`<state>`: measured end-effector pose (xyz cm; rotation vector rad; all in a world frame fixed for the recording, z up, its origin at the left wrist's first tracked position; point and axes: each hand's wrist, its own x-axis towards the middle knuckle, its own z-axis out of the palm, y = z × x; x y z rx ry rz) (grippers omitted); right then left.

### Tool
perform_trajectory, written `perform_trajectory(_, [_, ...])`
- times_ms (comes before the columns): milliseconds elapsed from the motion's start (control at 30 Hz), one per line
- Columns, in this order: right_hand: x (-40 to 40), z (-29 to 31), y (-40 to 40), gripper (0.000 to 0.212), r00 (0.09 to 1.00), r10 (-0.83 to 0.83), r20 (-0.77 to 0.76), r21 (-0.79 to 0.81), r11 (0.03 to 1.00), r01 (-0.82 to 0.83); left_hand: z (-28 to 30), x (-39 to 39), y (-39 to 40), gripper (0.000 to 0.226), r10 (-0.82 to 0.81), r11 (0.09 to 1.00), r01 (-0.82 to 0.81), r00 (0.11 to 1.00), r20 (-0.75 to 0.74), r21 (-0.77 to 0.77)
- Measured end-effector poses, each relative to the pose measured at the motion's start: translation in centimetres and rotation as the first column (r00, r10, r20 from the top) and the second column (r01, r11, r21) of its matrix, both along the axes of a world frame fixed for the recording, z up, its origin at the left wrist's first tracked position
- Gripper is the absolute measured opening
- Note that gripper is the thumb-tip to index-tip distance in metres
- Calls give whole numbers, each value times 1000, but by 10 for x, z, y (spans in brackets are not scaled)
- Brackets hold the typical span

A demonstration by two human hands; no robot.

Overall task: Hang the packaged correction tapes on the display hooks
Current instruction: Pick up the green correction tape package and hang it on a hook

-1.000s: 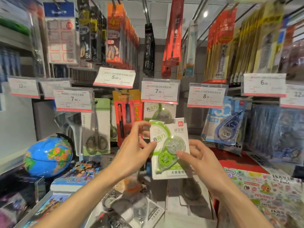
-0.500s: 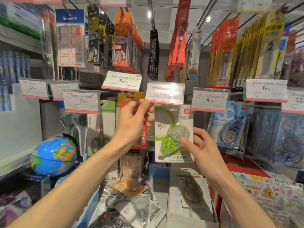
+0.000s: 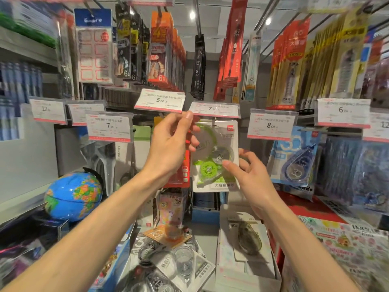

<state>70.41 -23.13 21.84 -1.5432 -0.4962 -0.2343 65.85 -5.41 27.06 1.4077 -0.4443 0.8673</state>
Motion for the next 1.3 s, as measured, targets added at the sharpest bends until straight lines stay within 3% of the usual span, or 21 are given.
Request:
perform_trajectory(733, [13,3,8,39,998,-70,4,-23,997,70,-13,3,8,13,39,996,-38,999,-10,80])
perform_trajectory(900, [19,-3,12,41,998,-62,1,-8,998,62,-52,22,22,17,320,908,-289,946,-56,302])
perform_trajectory(1000, [23,-7,16,42,998,-63,22,-37,997,64,-69,35,22,33,370,850,-280,920,-127,445])
perform_trajectory(1133, [24,-15,20,53,973,-172,153,-155,968,196,-71,36,15,48,309,861,-227,944,-114,456])
perform_trajectory(1233, [16,-23,20,67,874,-271,405,-230,894,384,-72,37,13,52,335,846,-277,941,-51,456])
perform_trajectory(1300, [11,-28,21,64,820,-252,514,-315,834,453,-73,41,14,54,360,825,-304,933,-29,476])
